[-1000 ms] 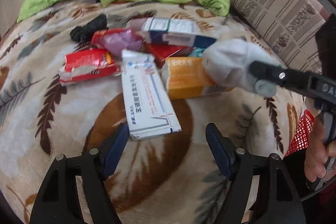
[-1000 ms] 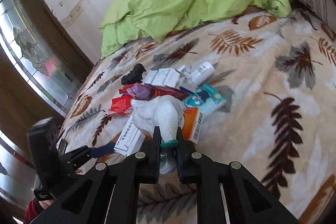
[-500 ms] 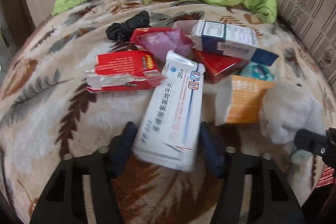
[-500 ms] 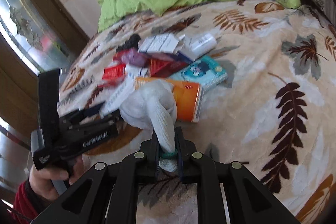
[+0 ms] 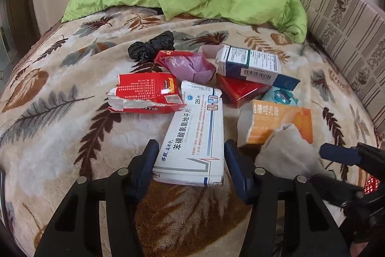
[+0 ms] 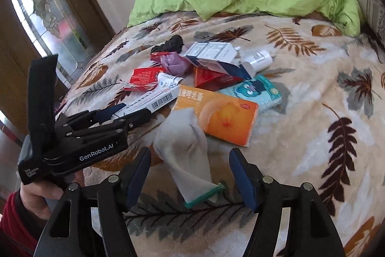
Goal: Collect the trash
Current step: 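Grasp the white glove with the right tool while the left tool grasps the white medicine box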
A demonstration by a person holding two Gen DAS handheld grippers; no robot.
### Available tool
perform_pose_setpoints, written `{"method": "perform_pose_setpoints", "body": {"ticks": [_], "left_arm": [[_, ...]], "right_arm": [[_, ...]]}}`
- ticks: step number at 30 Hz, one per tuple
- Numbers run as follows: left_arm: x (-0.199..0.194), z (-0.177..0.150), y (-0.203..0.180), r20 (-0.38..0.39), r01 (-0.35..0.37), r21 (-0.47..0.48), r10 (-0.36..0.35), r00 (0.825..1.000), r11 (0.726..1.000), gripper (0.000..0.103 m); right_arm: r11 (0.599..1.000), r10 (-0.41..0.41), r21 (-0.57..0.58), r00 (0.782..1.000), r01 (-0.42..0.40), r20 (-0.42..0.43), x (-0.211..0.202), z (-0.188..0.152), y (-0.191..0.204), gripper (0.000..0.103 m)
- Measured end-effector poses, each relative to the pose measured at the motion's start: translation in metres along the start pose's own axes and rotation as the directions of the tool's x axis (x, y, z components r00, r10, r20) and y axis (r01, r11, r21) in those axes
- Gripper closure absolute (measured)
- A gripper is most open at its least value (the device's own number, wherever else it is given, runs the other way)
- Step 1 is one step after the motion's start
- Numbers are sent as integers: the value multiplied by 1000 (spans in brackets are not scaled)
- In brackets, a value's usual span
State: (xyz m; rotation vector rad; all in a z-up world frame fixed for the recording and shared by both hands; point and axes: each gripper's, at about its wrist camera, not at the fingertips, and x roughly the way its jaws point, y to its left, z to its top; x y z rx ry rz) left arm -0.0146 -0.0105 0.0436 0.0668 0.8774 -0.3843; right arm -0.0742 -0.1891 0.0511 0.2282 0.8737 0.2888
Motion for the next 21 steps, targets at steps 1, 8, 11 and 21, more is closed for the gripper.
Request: {"method": "perform_pose_setpoints", "body": {"ticks": [1,8,11,21], "left_arm": [[-2,0,0,8,7,-2,-7,1000,1000,48],[-3,-3,2,-5,12,0,-12,1000,1000,49],[3,-4,7,-40,26,-34,-27,999,999,48],[31,4,5,-72,-40,-51,37,997,998,47]], "right_arm": [[1000,-15,-17,1000,15,0,4,1,4,32],[999,-27,-22,997,25,-78,34,0,12,65],[999,-32,-32,998,31,-48,25,-2,14,78],[998,-22,62,996,16,84,-14,-1,-3,79]]}}
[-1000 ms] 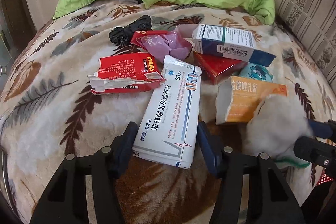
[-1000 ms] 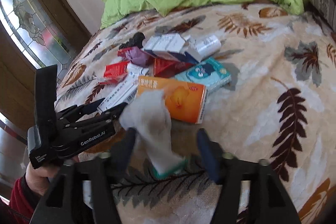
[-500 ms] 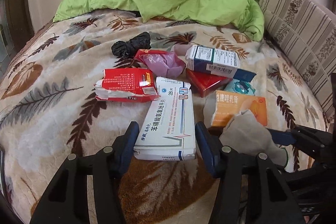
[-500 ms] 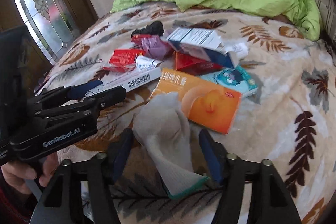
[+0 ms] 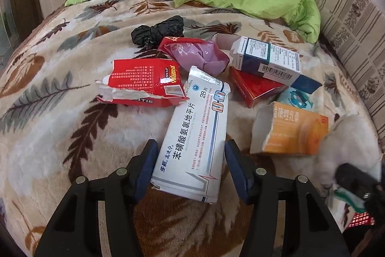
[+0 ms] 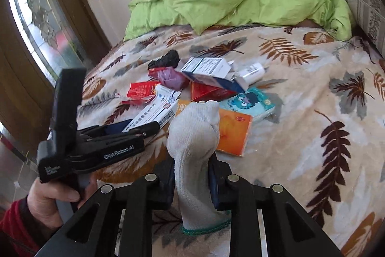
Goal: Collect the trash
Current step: 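Grasp the white glove with the right tool while the left tool grasps the white medicine box, then lift the glove and medicine box off the bed with both tools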
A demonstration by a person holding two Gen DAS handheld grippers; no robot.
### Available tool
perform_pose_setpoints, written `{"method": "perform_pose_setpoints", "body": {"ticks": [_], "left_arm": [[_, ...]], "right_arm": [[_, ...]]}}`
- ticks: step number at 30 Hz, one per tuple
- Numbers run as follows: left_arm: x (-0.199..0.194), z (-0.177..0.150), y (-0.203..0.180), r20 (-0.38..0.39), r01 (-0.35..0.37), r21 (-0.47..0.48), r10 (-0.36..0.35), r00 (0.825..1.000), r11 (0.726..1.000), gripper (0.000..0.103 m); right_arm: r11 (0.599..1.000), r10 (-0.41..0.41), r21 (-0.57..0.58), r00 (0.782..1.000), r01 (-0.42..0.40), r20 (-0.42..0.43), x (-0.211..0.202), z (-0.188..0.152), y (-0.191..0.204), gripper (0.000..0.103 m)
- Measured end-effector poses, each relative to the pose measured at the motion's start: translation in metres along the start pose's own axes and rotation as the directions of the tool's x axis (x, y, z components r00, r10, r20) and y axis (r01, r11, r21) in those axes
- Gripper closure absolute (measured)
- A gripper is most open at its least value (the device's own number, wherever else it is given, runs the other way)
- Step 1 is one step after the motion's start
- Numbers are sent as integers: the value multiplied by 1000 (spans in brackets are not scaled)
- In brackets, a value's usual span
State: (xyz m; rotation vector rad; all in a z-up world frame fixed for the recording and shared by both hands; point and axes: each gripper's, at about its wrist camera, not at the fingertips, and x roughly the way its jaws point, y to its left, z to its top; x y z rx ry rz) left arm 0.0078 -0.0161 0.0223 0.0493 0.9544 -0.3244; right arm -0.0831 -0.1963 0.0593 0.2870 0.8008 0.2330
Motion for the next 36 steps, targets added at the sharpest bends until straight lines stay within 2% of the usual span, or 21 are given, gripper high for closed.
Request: {"method": "perform_pose_setpoints", "body": {"ticks": [3,11,13,17,19,22,29,36], "left_arm": [[-3,-2,-8,16,-22,40,22,1000,999,50],[-43,-17,-21,103,46,85,-55,993,995,52],[-55,-20,-23,132,53,80,-64,989,995,52],[-79,-33,-25,177,123,24,-125,976,992,52],[-89,-38,-31,213,122,30,-126,969,992,52],[-98,-43,-47,257,84,82,-103,961,993,52],[-92,-48,-73,264,44,172,-89,961,984,52],[-88,-47,-84,256,67,207,-120,959,976,52]], "right_arm": [[999,7,47,1000,-7,9,-5,0,-5,79],[996,-23,86,996,15,88,-27,-3,-9,79],[996,-29,92,994,19,105,-33,-5,-10,79],[995,-37,99,992,26,117,-43,-12,-12,79],[994,-40,102,991,27,125,-48,-15,-14,79],[993,-37,114,989,21,145,-55,-18,-16,79],[992,-56,123,986,37,157,-57,-17,-20,79],[985,-49,169,986,22,157,-59,-16,-31,79]]}}
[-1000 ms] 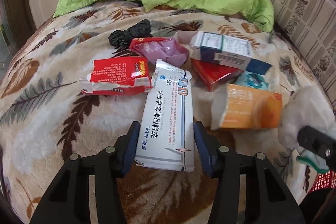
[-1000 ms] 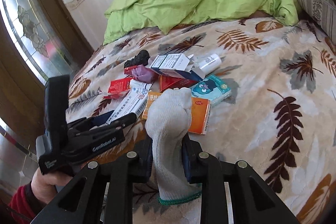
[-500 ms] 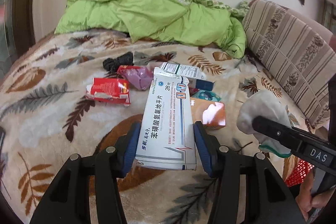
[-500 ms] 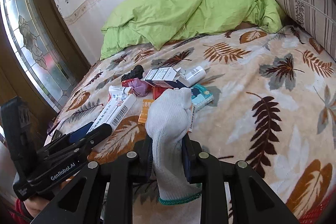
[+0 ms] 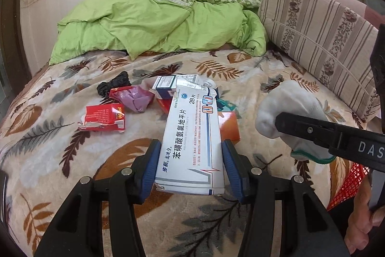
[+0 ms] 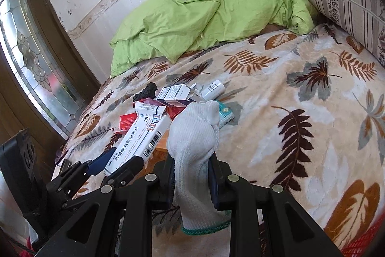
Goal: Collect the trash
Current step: 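Lift the glove and medicine box off the bed with both tools, then carry the glove and box over the red basket and open both tools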
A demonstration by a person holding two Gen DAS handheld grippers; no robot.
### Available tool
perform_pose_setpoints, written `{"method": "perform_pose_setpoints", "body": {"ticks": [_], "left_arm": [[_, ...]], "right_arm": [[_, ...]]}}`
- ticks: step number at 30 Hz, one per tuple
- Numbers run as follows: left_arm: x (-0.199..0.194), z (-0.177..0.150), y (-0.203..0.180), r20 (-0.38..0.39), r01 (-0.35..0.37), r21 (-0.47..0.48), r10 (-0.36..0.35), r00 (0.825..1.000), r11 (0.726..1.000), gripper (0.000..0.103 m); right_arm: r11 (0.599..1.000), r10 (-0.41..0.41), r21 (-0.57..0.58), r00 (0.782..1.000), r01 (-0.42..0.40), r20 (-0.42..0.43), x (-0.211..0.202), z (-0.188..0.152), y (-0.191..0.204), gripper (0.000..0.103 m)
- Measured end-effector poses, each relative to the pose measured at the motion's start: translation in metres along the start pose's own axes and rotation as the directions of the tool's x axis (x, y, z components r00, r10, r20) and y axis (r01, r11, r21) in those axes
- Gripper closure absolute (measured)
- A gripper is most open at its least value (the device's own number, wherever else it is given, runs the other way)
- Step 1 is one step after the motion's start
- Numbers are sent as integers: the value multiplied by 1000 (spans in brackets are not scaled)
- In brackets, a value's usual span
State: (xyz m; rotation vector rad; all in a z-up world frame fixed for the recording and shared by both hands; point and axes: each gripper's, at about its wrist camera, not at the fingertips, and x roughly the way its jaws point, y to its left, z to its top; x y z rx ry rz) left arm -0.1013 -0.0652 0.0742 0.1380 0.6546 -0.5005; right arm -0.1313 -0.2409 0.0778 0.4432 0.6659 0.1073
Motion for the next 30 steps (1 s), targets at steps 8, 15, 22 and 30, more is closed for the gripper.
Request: {"method": "perform_pose_setpoints", "body": {"ticks": [8,15,22,30], "left_arm": [[-6,2,-16,-2,82,-16,-82,997,996,52],[-27,14,-78,3,250,81,-251,968,965,52],[-49,17,-182,-80,470,205,-464,882,858,52],[-45,-2,-291,-287,638,254,-573,767,727,52]], "right_arm": [[997,19,69,1000,-20,23,-27,1,-14,79],[986,-54,164,994,38,95,-116,-14,-67,79],[924,-263,325,953,204,151,-222,-50,-147,78],[793,-415,525,905,308,94,-284,-95,-228,68]]}}
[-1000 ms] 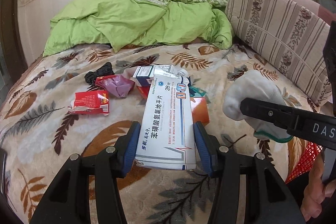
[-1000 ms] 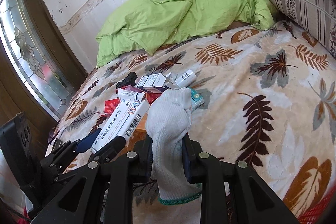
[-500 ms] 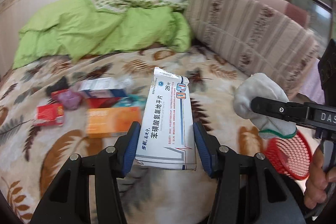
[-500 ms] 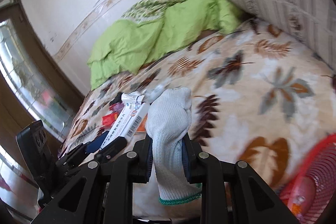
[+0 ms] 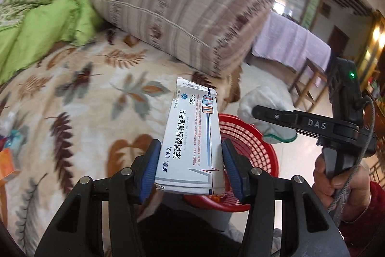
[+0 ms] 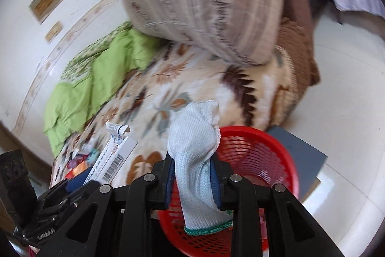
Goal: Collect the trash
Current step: 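Carry the glove and box over the red basket and open both tools, then move both tools back to the remaining trash on the bed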
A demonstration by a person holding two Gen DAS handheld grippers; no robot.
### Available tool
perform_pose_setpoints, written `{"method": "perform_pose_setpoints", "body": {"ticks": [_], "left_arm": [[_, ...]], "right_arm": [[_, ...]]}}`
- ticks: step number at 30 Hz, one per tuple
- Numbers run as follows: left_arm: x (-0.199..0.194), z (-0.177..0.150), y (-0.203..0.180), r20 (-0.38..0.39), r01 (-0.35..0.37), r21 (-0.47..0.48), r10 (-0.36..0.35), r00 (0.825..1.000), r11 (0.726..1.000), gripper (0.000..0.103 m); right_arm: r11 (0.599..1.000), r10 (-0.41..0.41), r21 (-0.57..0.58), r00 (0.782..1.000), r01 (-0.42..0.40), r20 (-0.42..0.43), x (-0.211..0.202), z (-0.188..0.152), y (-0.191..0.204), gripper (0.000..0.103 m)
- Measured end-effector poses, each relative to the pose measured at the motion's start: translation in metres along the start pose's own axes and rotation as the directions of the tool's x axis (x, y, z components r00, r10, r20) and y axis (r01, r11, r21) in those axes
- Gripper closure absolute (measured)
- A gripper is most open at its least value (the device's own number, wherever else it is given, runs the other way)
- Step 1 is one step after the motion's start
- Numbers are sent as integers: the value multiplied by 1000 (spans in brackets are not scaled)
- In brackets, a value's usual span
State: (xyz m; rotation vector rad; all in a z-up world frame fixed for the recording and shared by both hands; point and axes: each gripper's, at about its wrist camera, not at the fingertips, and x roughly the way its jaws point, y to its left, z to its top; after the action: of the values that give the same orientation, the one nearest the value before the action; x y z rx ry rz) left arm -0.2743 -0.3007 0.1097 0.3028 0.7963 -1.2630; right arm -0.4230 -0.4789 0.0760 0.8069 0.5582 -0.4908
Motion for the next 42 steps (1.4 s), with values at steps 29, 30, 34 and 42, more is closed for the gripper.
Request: {"method": "perform_pose_setpoints", "body": {"ticks": [29,30,34,42], "left_arm": [[-107,-52,176,65,-380,-321,420,905,868,34],[-111,-55,184,65,-398,-332,442,895,855,33],[-133,-71,227,60,-462,-406,528,847,788,33],[-173,-127,328,-15,-477,-643,612,790,600,33]], "right_arm": [[904,217,-314,944,-291,-248,92,-35,178,36],[893,227,-327,937,-308,-264,98,-38,190,35],[854,248,-370,911,-367,-330,129,-53,242,35],[795,255,-420,870,-437,-422,204,-78,336,35]]}}
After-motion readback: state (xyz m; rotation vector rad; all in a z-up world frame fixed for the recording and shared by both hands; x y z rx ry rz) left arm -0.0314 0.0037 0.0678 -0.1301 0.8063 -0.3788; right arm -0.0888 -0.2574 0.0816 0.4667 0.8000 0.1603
